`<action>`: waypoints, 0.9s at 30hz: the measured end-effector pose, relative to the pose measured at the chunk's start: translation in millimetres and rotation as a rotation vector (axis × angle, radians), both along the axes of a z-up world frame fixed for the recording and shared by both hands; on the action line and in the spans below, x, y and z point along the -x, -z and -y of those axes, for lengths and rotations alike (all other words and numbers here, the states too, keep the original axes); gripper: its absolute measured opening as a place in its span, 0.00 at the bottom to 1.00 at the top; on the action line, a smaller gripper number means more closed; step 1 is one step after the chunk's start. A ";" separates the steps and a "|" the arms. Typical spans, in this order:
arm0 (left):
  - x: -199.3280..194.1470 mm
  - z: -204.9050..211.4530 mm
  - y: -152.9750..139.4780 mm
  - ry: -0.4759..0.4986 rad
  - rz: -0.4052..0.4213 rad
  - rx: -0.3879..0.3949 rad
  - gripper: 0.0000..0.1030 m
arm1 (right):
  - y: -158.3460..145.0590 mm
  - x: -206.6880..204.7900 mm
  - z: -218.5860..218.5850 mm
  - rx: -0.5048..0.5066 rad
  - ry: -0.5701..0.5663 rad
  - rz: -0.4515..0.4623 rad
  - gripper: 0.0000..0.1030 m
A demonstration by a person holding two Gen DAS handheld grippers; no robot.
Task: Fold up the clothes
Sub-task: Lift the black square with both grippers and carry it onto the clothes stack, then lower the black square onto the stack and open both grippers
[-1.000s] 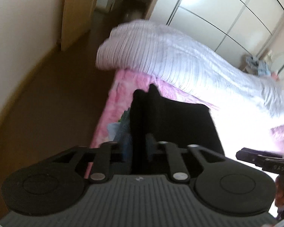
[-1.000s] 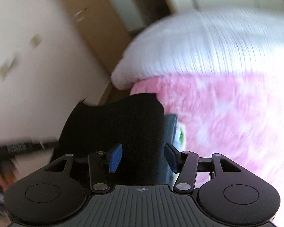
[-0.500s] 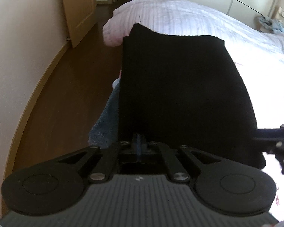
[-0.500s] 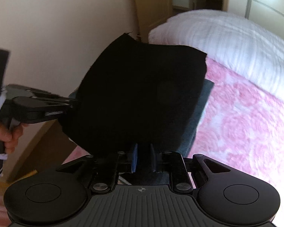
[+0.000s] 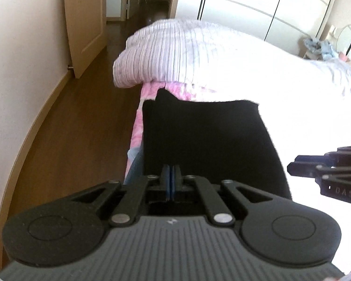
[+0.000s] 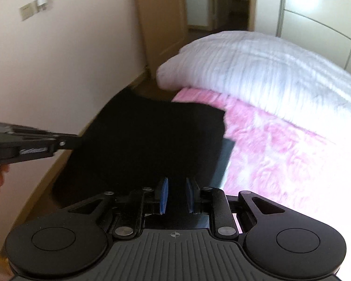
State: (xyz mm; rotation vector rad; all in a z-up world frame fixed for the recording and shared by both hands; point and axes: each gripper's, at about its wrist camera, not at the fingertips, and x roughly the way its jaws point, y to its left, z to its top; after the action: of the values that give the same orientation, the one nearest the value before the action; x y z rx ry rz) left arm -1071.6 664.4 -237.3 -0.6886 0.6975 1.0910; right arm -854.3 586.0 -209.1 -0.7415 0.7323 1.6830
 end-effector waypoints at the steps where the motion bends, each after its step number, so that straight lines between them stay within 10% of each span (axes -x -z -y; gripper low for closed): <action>1: -0.7 -6.2 6.7 -0.004 0.001 0.005 0.00 | 6.6 -0.5 -6.4 0.010 0.012 0.003 0.19; 8: 18.5 -18.0 21.6 -0.085 0.108 0.069 0.00 | 37.6 3.6 -19.3 0.056 -0.010 0.008 0.19; 21: -22.4 22.0 -3.9 -0.090 -0.109 0.062 0.03 | 24.9 22.3 9.7 0.083 -0.085 0.042 0.20; 27: -38.3 58.2 -36.1 -0.111 -0.248 0.029 0.33 | 8.9 7.7 9.4 0.155 -0.018 0.002 0.39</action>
State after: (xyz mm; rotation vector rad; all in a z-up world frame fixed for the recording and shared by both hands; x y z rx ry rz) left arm -1033.3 606.2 -201.1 -0.6279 0.8969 1.2848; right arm -862.0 576.5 -218.0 -0.8602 0.8642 1.6542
